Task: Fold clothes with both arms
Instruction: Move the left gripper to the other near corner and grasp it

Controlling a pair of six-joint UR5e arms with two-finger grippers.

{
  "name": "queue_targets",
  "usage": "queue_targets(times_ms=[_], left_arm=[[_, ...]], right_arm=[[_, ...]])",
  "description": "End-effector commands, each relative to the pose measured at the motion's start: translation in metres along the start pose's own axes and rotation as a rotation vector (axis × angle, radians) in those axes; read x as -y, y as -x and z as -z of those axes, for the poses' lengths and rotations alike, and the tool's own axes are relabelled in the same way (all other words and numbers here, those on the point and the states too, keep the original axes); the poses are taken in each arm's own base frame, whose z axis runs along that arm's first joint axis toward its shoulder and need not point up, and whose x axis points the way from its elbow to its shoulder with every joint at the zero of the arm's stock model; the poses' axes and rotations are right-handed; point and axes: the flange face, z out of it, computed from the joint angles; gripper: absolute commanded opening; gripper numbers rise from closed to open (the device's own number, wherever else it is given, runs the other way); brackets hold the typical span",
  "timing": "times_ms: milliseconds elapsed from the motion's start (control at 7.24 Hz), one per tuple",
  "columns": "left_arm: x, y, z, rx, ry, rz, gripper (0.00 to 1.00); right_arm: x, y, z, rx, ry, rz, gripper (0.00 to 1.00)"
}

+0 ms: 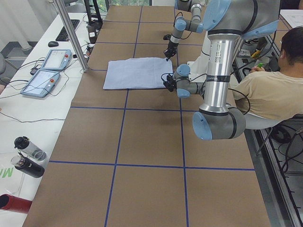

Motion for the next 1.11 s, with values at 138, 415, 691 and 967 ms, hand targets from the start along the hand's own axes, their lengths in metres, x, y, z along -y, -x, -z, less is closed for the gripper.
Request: queue_targets(times_ms=[138,415,691,967], left_arm=[[-0.005,0.003,-0.002,-0.001,0.000,-0.003,0.53],[-0.005,0.002,-0.003,-0.002,0.001,-0.003,0.22],[-0.011,-0.004,0.003,-0.017,0.014,-0.004,0.00],[-0.019,-0.013,0.022,-0.042,0.041,-0.005,0.00]], right_arm=[[0.001,-0.001,-0.001,-0.004,-0.002,0.001,0.00],[0.002,-0.002,-0.002,-0.005,-0.003,0.001,0.00],[0.001,-0.001,-0.001,-0.003,-0.001,0.000,0.00],[0.003,-0.002,0.000,-0.002,-0.002,0.000,0.00]])
